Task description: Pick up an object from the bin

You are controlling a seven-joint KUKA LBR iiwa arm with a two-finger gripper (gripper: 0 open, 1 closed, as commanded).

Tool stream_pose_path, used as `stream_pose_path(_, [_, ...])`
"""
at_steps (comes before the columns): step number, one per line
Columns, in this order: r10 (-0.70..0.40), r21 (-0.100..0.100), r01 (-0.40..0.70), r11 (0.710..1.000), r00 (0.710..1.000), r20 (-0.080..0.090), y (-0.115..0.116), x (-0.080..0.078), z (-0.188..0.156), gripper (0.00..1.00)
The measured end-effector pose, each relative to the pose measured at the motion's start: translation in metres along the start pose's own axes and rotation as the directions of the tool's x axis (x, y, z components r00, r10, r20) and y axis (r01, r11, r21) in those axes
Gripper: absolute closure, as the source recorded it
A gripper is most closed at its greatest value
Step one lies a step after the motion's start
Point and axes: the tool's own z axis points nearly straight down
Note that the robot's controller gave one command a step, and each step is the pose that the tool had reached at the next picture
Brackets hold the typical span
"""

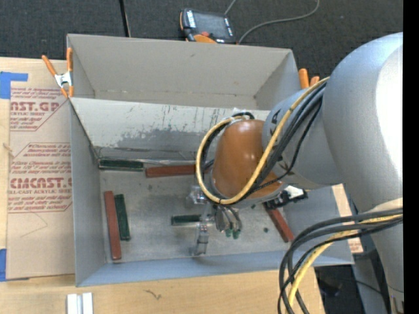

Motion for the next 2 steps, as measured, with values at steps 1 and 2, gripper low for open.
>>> stream_pose_path(1, [0.000,-0.001,0.000,1.000,1.000,0.002,0.0008,0.0003,0.0005,0.00])
stream_pose_path(2, [0.000,-0.001,0.000,1.000,1.000,0.003,0.0008,-0.0002,-0.0003,1.00])
